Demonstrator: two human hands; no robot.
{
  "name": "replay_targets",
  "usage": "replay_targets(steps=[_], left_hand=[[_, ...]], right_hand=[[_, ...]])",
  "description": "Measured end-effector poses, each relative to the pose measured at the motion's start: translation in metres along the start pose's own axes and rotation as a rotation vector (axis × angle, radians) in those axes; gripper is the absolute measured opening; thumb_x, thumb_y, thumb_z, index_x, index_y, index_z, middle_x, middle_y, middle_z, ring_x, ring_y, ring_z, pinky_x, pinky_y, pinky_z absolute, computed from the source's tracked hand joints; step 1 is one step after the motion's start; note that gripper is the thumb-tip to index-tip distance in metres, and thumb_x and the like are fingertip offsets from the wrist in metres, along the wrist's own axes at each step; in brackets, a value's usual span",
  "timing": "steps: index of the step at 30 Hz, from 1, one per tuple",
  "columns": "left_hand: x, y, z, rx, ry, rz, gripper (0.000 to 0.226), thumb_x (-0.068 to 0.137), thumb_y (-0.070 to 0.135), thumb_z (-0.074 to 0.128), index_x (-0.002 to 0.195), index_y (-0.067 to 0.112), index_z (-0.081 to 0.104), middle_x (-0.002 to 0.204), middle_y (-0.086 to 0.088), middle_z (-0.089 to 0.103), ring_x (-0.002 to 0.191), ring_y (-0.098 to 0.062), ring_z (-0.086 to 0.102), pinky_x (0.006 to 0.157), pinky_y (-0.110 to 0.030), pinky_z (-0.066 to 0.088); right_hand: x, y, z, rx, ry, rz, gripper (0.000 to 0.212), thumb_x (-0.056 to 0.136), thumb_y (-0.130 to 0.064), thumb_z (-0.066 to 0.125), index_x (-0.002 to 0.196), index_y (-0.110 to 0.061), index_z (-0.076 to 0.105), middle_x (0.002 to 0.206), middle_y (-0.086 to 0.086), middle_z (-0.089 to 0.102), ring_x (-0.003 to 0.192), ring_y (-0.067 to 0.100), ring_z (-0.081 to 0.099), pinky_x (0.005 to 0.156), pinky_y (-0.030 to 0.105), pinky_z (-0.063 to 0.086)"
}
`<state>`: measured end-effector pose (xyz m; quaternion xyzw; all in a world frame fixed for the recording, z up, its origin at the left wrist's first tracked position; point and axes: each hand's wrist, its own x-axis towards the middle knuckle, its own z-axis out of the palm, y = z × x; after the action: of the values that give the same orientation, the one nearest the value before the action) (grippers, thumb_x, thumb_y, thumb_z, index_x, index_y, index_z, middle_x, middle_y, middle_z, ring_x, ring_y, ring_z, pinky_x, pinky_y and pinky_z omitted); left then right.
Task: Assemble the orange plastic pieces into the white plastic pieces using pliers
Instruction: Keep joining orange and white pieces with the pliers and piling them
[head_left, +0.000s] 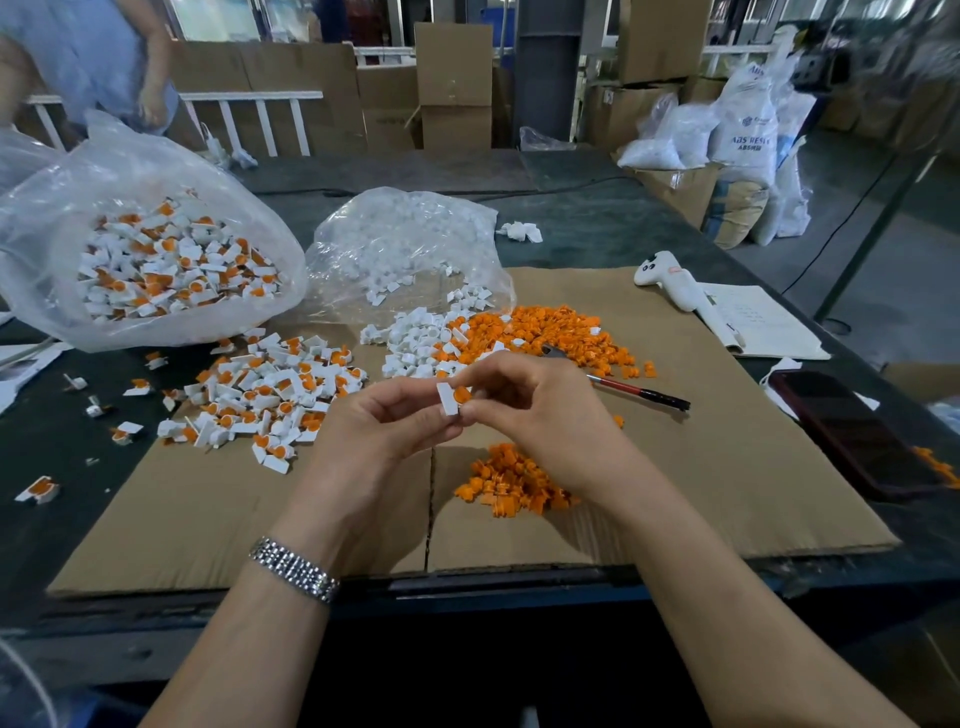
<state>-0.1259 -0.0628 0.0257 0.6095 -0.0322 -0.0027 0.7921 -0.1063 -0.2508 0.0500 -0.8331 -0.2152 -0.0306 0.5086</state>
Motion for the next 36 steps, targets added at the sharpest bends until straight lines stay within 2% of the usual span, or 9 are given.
replay_targets(steps=[3,6,11,15,26,28,30,33,36], left_hand=[[-0.002,0.000,0.001,0.023,-0.005,0.018,0.036,0.067,0.024,0.088,0.101,0.015,0.083,0.107,-0.014,0.079,0.102,-0.029,0.076,0.083,-0.026,0.061],[-0.002,-0.001,-0.002,0.007,0.014,-0.008,0.027,0.075,0.015,0.088,0.102,0.014,0.083,0.110,-0.013,0.078,0.103,-0.031,0.076,0.086,-0.028,0.061],[-0.004,-0.002,-0.001,-0.044,0.051,-0.030,0.038,0.070,0.026,0.091,0.103,0.010,0.082,0.107,-0.018,0.078,0.103,-0.032,0.076,0.088,-0.030,0.061],[-0.004,-0.006,0.001,-0.094,0.062,-0.018,0.027,0.076,0.014,0.082,0.101,0.004,0.081,0.105,-0.022,0.077,0.102,-0.032,0.076,0.087,-0.030,0.061],[0.001,-0.007,0.005,-0.103,0.122,-0.077,0.015,0.073,0.008,0.083,0.083,-0.001,0.077,0.093,-0.026,0.076,0.087,-0.029,0.077,0.076,-0.024,0.062],[0.002,-0.007,0.004,-0.124,0.131,-0.104,0.011,0.074,0.008,0.083,0.082,0.001,0.079,0.096,-0.025,0.077,0.089,-0.030,0.078,0.074,-0.023,0.061],[0.004,-0.008,0.004,-0.186,0.146,-0.156,0.009,0.075,0.006,0.082,0.082,0.001,0.080,0.102,-0.025,0.077,0.096,-0.033,0.077,0.073,-0.023,0.061],[0.007,-0.010,0.002,-0.219,0.215,-0.219,0.011,0.071,0.007,0.083,0.081,0.004,0.082,0.099,-0.020,0.078,0.091,-0.029,0.078,0.068,-0.022,0.061],[0.009,-0.011,0.003,-0.220,0.249,-0.265,0.029,0.067,0.009,0.085,0.094,0.002,0.076,0.090,-0.015,0.078,0.080,-0.023,0.078,0.059,-0.021,0.059]], right_hand=[[-0.002,-0.001,0.003,-0.086,0.046,-0.022,0.020,0.089,-0.019,0.076,0.109,-0.024,0.074,0.085,-0.011,0.068,0.080,0.004,0.065,0.078,0.025,0.056],[-0.003,-0.003,0.003,-0.154,0.074,-0.049,0.021,0.088,-0.022,0.077,0.109,-0.022,0.074,0.085,-0.013,0.068,0.080,0.002,0.065,0.079,0.024,0.056],[-0.002,-0.007,0.007,-0.204,0.105,-0.051,0.023,0.087,-0.024,0.078,0.110,-0.019,0.074,0.088,-0.008,0.071,0.082,0.004,0.066,0.083,0.030,0.057],[-0.001,-0.009,0.008,-0.218,0.127,-0.033,0.022,0.087,-0.026,0.078,0.107,-0.019,0.074,0.089,-0.006,0.072,0.084,0.006,0.067,0.084,0.033,0.057],[0.000,-0.008,0.011,-0.376,0.040,-0.090,0.022,0.089,-0.024,0.076,0.109,-0.019,0.071,0.093,-0.006,0.071,0.087,0.009,0.066,0.084,0.034,0.057],[0.001,-0.004,0.005,-0.242,0.027,-0.036,0.026,0.085,-0.027,0.079,0.109,-0.023,0.070,0.088,-0.012,0.069,0.082,0.003,0.065,0.080,0.026,0.058],[0.005,0.006,-0.007,-0.221,0.127,0.033,0.026,0.087,-0.034,0.076,0.111,-0.024,0.068,0.092,-0.013,0.067,0.083,0.002,0.064,0.079,0.024,0.058],[0.016,0.032,-0.031,-0.674,0.193,0.289,0.041,0.093,-0.046,0.064,0.122,-0.017,0.060,0.119,0.003,0.060,0.108,0.021,0.058,0.093,0.042,0.051],[0.020,0.049,-0.042,-0.937,0.022,0.538,0.055,0.090,-0.051,0.066,0.123,-0.008,0.055,0.130,0.015,0.051,0.122,0.035,0.048,0.101,0.051,0.044]])
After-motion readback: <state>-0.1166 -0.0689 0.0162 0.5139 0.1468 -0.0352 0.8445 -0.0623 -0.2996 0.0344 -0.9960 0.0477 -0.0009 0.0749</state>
